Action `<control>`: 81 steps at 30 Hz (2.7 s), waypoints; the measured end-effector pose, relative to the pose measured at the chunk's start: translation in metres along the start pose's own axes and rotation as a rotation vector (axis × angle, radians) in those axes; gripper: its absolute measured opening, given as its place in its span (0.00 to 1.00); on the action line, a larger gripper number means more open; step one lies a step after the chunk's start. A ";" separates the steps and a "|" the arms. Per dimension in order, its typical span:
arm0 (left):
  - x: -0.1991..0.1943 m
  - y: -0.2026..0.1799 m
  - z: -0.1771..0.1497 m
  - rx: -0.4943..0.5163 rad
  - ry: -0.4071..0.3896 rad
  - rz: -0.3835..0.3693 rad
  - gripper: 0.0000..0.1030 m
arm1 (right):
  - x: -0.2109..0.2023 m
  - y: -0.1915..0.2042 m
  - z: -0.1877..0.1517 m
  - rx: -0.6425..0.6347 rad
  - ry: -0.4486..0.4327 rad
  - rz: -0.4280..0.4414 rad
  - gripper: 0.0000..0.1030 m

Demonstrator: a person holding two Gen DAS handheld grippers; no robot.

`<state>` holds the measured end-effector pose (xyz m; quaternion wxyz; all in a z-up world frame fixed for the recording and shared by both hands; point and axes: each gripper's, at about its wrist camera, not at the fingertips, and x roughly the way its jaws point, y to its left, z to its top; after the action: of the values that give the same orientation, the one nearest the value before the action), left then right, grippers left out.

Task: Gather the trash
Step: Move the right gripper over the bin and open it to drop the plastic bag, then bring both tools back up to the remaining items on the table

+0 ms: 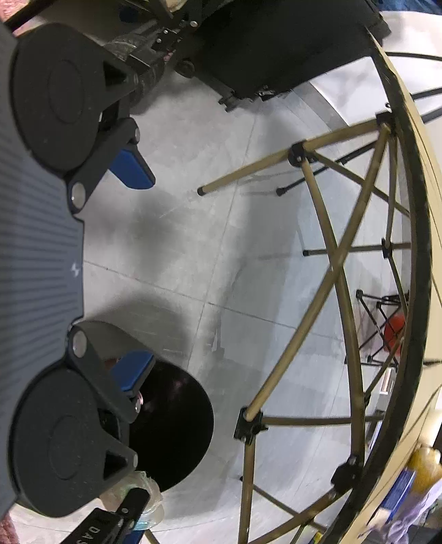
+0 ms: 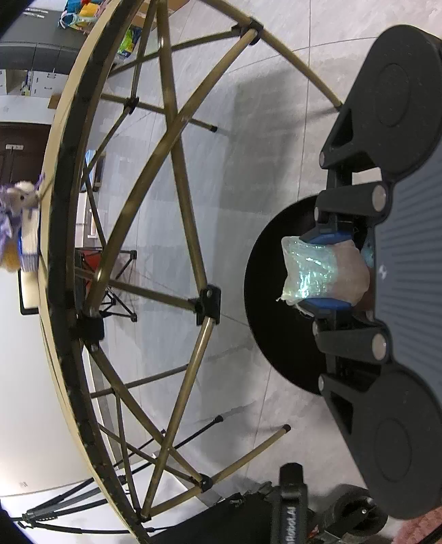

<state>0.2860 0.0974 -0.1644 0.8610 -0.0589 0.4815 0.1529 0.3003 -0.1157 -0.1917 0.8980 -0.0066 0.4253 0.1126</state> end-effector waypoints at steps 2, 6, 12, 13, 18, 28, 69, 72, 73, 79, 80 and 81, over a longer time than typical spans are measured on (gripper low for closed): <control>0.001 0.007 0.000 -0.010 0.001 0.006 1.00 | 0.005 0.005 0.002 -0.004 0.007 0.008 0.29; 0.003 0.016 0.000 -0.026 0.007 0.013 1.00 | 0.017 0.014 0.005 -0.009 0.031 0.023 0.29; 0.004 0.023 0.000 -0.034 0.012 0.011 1.00 | 0.033 0.025 0.006 -0.017 0.072 0.018 0.29; 0.004 0.024 0.000 -0.036 0.013 0.010 1.00 | 0.036 0.026 0.006 -0.016 0.078 0.016 0.29; 0.005 0.027 -0.001 -0.042 0.017 0.006 1.00 | 0.044 0.026 0.003 -0.012 0.110 0.011 0.30; 0.003 0.026 -0.002 -0.037 0.010 0.001 1.00 | 0.048 0.025 0.003 -0.001 0.131 0.036 0.89; -0.099 0.001 0.008 -0.009 -0.264 -0.130 1.00 | -0.043 -0.005 0.026 0.021 -0.071 0.032 1.00; -0.113 -0.004 0.012 -0.002 -0.299 -0.141 1.00 | -0.059 -0.010 0.031 0.012 -0.120 0.027 1.00; -0.118 -0.006 0.014 -0.003 -0.310 -0.145 1.00 | -0.065 -0.012 0.033 0.010 -0.136 0.026 1.00; -0.142 -0.016 0.031 -0.004 -0.388 -0.172 1.00 | -0.095 -0.024 0.051 0.014 -0.235 0.022 1.00; -0.146 -0.019 0.034 -0.005 -0.399 -0.175 1.00 | -0.100 -0.027 0.054 0.019 -0.254 0.025 1.00; -0.149 -0.021 0.037 -0.005 -0.408 -0.178 1.00 | -0.105 -0.029 0.058 0.023 -0.272 0.027 1.00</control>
<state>0.2497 0.0561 -0.0201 0.9506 -0.0712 0.2896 0.0863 0.2864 -0.1585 -0.0770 0.9457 0.0247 0.3011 0.1200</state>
